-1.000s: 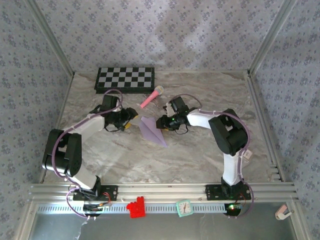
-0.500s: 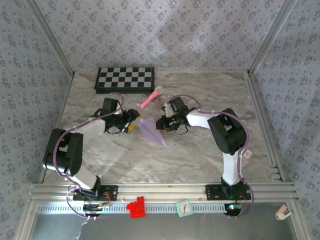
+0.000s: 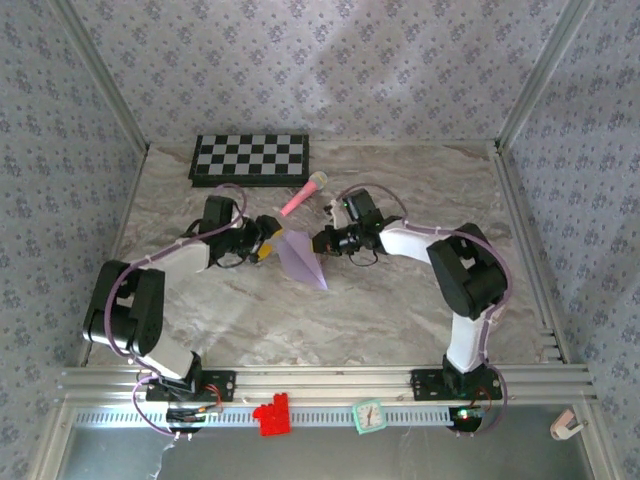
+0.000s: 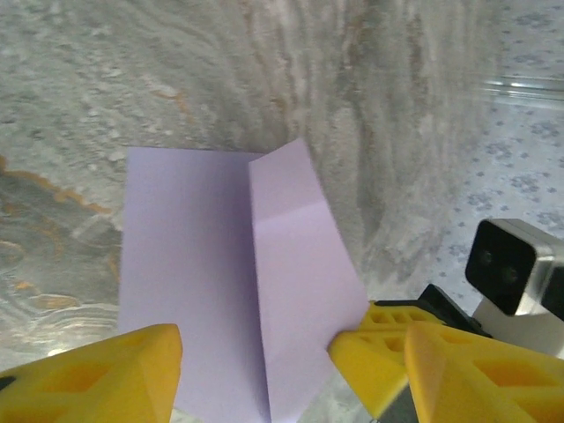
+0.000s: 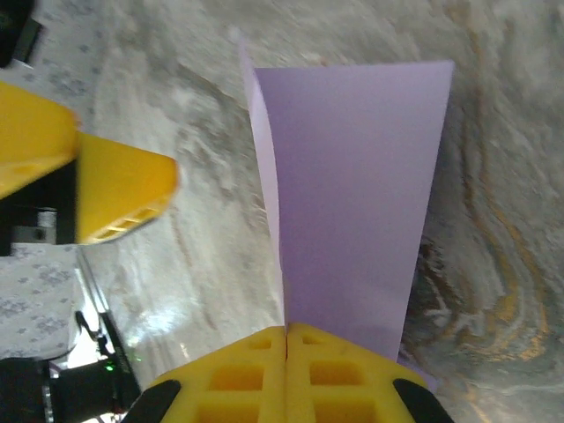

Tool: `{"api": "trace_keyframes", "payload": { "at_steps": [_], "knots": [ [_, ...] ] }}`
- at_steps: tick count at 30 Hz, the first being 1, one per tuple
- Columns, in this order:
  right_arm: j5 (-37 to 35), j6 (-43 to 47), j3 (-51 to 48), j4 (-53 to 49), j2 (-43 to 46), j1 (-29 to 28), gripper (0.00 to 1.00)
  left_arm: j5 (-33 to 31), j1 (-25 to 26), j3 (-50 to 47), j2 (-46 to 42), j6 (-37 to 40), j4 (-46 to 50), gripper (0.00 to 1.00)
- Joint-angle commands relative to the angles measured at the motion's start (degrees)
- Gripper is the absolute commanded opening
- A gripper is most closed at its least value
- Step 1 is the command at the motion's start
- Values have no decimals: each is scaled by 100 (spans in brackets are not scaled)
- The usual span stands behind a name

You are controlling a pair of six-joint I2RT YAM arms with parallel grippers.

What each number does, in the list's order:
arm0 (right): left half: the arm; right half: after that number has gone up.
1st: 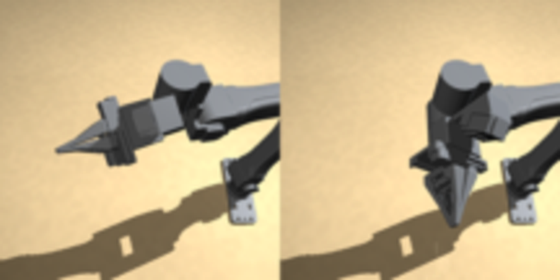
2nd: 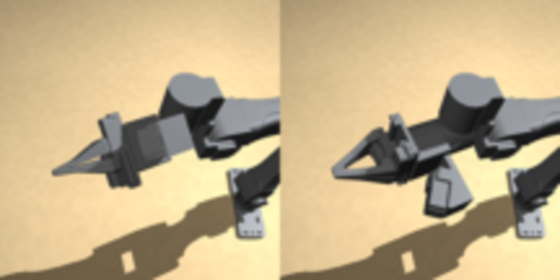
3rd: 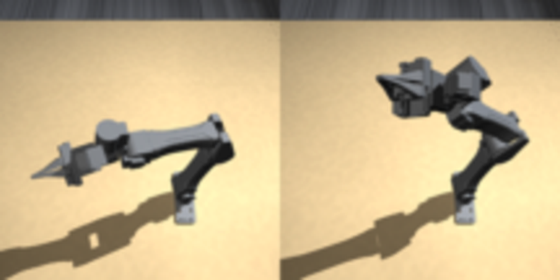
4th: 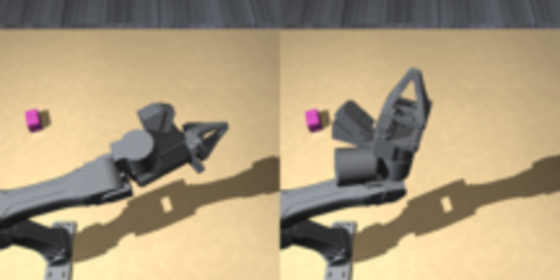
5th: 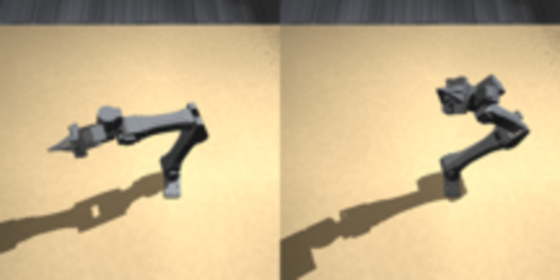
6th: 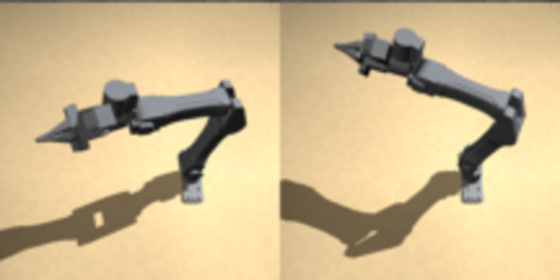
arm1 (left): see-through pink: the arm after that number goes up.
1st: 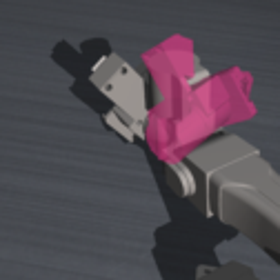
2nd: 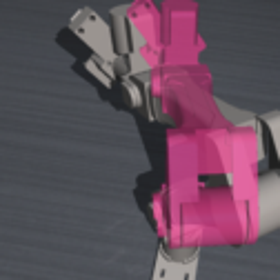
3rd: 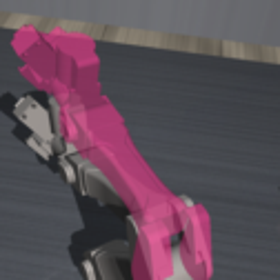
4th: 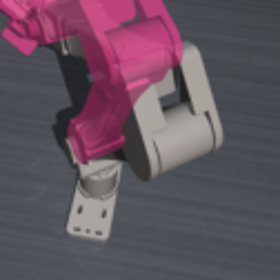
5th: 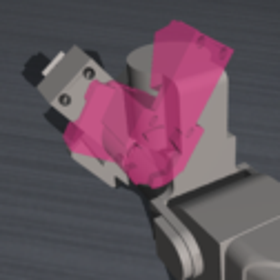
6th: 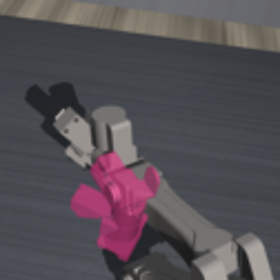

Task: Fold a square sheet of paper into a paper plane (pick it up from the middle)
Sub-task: Pick up the paper from the center of the table, then turn over the paper at the center of the table.

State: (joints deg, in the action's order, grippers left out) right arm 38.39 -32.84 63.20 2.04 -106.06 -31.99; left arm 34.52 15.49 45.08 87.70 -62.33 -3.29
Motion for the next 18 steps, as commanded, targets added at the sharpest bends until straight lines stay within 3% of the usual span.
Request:
{"api": "trace_keyframes", "payload": {
  "at_steps": [1,8,18],
  "knots": [
    [105,-508,-168,690,535,111,4,402,42,-80,-360,-345,-985,70],
    [405,-1770,-504,2177,984,304,5,599,272,-285,-719,-706,-2466,74],
    [881,-2984,-869,3423,1418,478,7,940,617,-184,-522,-960,-3580,72]
  ]
}}
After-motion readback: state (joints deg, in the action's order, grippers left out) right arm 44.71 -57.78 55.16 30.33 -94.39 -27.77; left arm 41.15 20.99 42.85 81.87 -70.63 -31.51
